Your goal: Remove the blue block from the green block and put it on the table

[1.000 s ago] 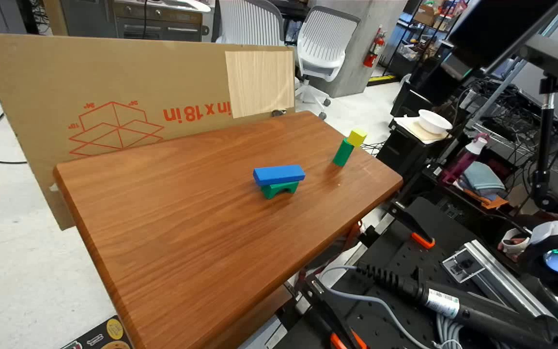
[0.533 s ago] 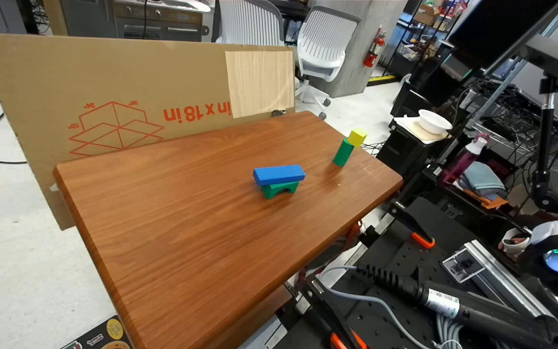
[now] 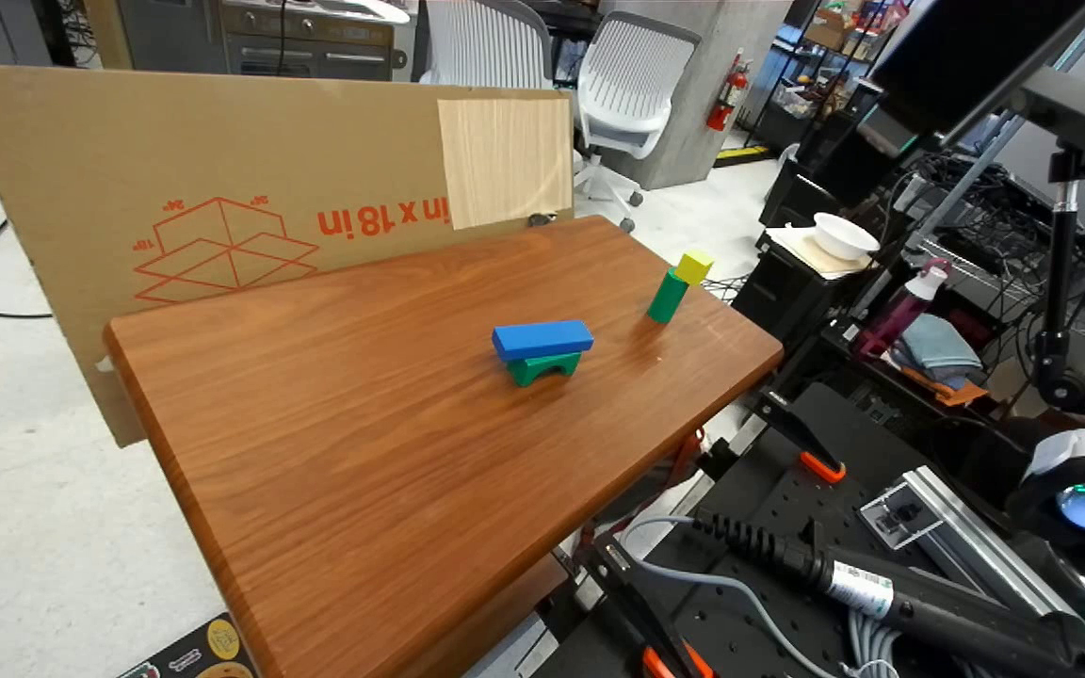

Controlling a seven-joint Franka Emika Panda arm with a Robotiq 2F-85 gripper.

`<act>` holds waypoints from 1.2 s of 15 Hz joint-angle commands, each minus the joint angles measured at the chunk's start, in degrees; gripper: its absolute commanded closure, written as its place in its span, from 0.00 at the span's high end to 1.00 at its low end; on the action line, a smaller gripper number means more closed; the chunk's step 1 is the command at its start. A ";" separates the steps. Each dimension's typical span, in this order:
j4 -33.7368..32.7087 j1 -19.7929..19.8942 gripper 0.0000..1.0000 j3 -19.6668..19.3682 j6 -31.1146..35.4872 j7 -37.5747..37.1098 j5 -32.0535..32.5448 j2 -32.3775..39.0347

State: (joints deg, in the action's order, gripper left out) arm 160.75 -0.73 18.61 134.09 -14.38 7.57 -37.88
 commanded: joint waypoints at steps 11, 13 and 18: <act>-0.09 -1.16 1.00 -1.22 -0.21 -0.79 1.08 0.23; -0.12 -1.34 1.00 -1.59 0.38 -0.07 1.03 0.75; -0.23 -0.30 1.00 -3.77 4.98 2.99 1.48 6.65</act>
State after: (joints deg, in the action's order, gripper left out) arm 160.62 -0.76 17.57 134.94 -13.14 7.58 -36.35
